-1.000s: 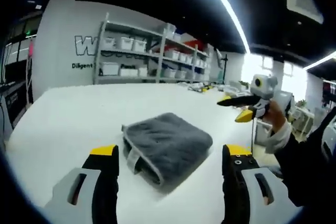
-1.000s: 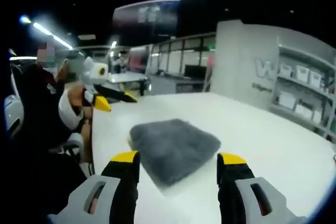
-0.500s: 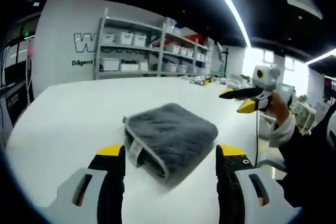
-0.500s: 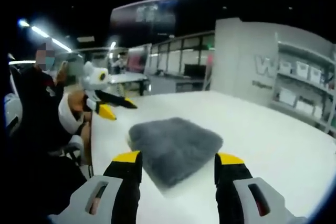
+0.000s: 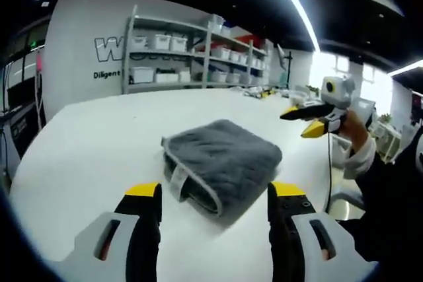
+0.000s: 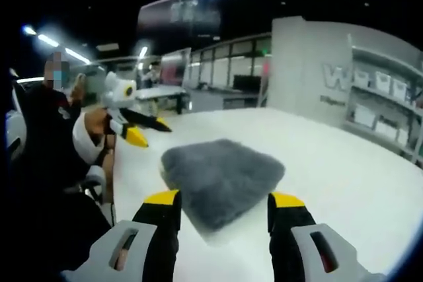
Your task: Open the folded towel by lifting each exposed corner and separating the folded layers until the towel lies flat within the target outline without major curled edges
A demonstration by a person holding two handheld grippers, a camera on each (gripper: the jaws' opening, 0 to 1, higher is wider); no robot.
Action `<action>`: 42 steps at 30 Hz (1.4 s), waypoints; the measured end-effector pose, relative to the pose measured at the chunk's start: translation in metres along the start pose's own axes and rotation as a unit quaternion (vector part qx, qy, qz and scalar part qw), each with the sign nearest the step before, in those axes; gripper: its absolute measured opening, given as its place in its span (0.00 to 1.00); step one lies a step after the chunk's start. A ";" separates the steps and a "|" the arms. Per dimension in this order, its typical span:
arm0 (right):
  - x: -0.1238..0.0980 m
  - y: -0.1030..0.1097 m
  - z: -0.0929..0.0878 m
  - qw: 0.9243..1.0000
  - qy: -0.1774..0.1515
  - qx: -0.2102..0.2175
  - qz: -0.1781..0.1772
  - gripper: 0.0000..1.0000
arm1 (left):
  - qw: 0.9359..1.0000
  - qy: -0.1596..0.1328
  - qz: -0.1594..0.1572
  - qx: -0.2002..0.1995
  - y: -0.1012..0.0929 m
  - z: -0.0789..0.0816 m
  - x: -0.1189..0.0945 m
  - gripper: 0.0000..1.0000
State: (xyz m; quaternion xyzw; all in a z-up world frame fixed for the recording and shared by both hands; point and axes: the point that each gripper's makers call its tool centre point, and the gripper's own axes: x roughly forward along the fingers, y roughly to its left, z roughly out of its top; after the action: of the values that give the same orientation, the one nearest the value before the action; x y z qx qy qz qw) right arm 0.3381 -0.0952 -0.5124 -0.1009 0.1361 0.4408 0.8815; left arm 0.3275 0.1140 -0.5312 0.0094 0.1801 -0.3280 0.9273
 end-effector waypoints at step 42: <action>0.034 0.015 -0.048 0.997 0.054 0.047 0.037 0.31 | 0.999 0.027 -0.007 0.028 -0.009 -0.025 0.022 0.41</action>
State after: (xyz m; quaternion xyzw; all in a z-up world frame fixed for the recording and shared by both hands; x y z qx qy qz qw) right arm 0.3383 -0.0750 -0.5702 -0.0785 0.2079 0.4603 0.8595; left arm 0.3297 0.0968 -0.5610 0.0427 0.1964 -0.3390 0.9191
